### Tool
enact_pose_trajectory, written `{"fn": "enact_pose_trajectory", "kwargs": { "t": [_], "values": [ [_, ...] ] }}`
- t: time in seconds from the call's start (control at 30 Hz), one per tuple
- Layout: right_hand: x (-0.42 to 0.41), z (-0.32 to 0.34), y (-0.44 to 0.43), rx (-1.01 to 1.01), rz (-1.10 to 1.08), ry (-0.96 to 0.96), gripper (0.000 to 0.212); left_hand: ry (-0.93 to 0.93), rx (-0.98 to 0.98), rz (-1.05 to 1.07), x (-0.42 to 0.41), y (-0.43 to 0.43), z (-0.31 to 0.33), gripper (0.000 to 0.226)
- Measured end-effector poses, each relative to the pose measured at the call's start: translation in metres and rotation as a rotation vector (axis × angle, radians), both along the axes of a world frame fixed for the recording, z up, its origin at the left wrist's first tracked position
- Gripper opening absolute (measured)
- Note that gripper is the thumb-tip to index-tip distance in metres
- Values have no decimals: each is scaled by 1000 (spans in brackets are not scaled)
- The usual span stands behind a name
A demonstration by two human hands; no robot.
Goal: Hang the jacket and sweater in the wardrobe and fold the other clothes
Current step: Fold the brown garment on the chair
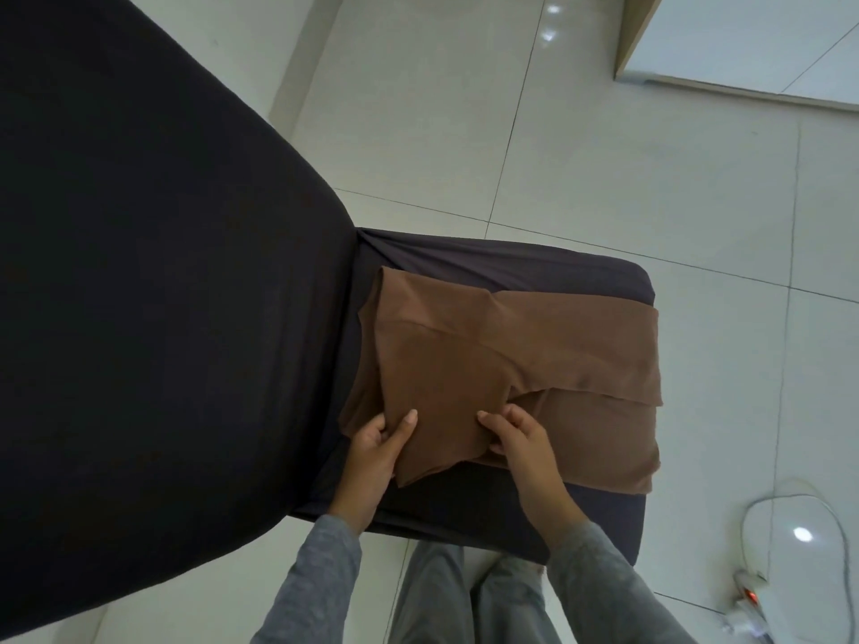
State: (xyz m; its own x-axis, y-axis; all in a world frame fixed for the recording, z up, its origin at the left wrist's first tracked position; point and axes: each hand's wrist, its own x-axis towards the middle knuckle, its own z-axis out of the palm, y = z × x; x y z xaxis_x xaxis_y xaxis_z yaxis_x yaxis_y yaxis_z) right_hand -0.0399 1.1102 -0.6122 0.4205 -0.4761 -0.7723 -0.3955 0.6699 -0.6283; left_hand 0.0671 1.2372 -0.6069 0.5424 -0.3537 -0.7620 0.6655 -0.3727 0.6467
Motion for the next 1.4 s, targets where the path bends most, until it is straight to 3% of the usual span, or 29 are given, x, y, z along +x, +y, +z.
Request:
{"fn": "enact_pose_trajectory", "kwargs": {
  "t": [0.2,0.3,0.5,0.77,0.9,0.97,1.03,1.1,1.23,1.3,1.4],
  "values": [
    [-4,-3,-3,283,-278,-215,27,53,-16,8,-12,7,2,22],
    [-4,-1,-3,216,-344,-181,34,61,-1,24,-12,10,4,21],
    [-19,3,8,-139,-245,2,16,69,25,185,-5,12,1,20],
    [-1,26,-4,-139,-391,-122,10,-40,30,315,9,-21,14,18],
    [22,25,-26,-41,-492,-181,8,23,72,442,33,-59,18,15],
    [31,18,-38,-46,-515,-238,18,37,3,485,45,-79,19,18],
    [37,14,-44,-175,-419,-193,33,-77,-38,411,50,-94,18,29],
    [42,9,-47,-377,-259,-73,34,-282,4,219,51,-102,9,35],
    [32,-5,-54,-679,-99,144,30,-706,191,-351,51,-94,-26,38],
    [16,-12,-62,-736,-124,272,30,-883,336,-578,50,-90,-36,48],
    [-10,-14,-78,-735,-274,498,27,-1146,473,-753,49,-90,-45,62]
  ]
}}
